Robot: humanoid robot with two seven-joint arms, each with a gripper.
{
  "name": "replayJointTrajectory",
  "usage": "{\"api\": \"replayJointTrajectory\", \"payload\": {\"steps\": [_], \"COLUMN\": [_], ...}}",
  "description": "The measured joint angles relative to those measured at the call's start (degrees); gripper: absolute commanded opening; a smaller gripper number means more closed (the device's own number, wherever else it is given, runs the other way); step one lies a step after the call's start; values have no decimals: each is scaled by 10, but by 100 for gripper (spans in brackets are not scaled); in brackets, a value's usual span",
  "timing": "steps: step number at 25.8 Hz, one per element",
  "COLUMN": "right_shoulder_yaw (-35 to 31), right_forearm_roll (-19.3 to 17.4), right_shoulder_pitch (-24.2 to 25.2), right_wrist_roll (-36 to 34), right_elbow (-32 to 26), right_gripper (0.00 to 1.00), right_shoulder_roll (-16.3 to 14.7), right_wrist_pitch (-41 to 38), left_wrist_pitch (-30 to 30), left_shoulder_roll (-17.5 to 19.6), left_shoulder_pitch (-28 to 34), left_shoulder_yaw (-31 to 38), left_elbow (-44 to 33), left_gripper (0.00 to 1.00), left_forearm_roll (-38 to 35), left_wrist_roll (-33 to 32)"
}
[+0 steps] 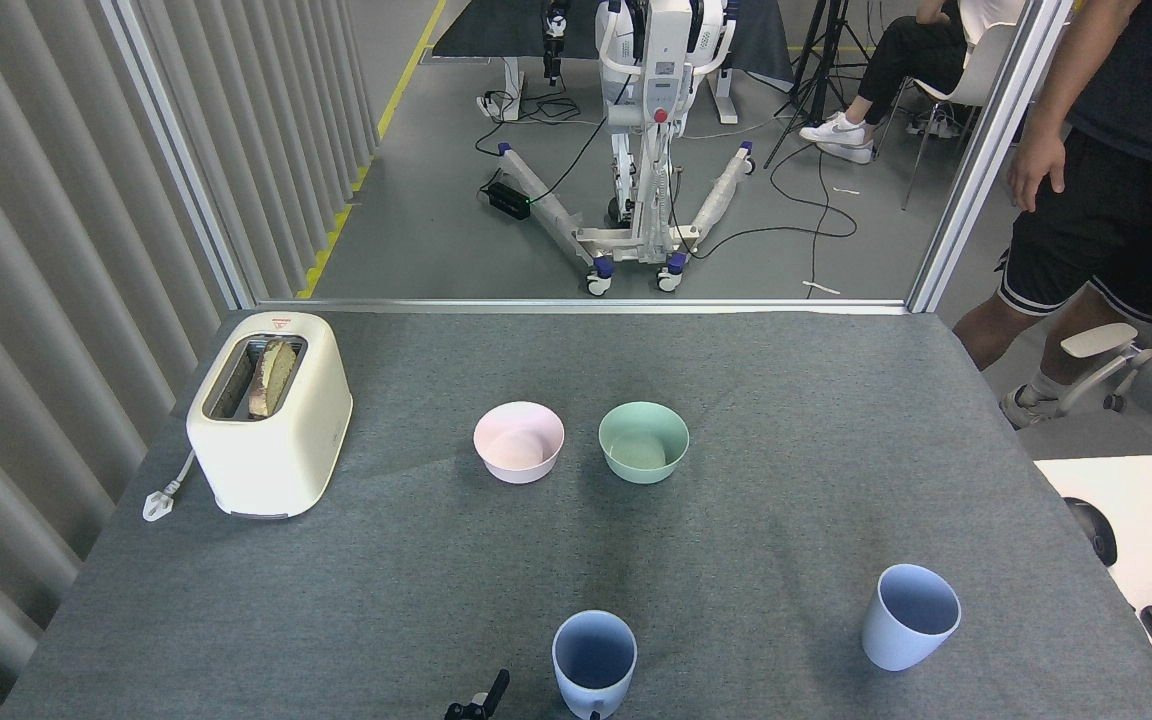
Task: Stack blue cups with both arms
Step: 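Release the blue cup and withdraw the left gripper toward the robot, then reach the right gripper to the other blue cup and grasp it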
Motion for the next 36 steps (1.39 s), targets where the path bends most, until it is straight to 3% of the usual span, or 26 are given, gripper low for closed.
{"api": "replayJointTrajectory", "payload": {"steps": [5,12,18,25,31,36], "right_shoulder_yaw": [0,0,-1,-8,-67,-88], "right_forearm_roll": [0,0,1,-1,-3,-1], "right_shoulder_pitch": [0,-1,-2,3,5,-44], "right_wrist_roll": [0,-1,0,2,2,30], "right_elbow": [0,1,1,0,17,70], "right_gripper": [100,100,100,100,100,100], "right_shoulder_roll": [0,1,1,-6,-17,-31], "right_wrist_pitch": [1,1,1,-6,-24,-9], "left_wrist_pitch": [1,2,3,1,1,3], "left_shoulder_roll": [24,32,34,56,60,60], "left_shoulder_pitch": [41,91,90,83,74,72], "left_shoulder_yaw": [32,136,219,235,236,236], "left_elbow": [-38,-62,-51,-40,-37,-36], "left_gripper": [100,100,100,100,100,100], "left_forearm_roll": [2,9,86,123,125,125], "left_wrist_roll": [1,1,-5,-7,-7,-7]}}
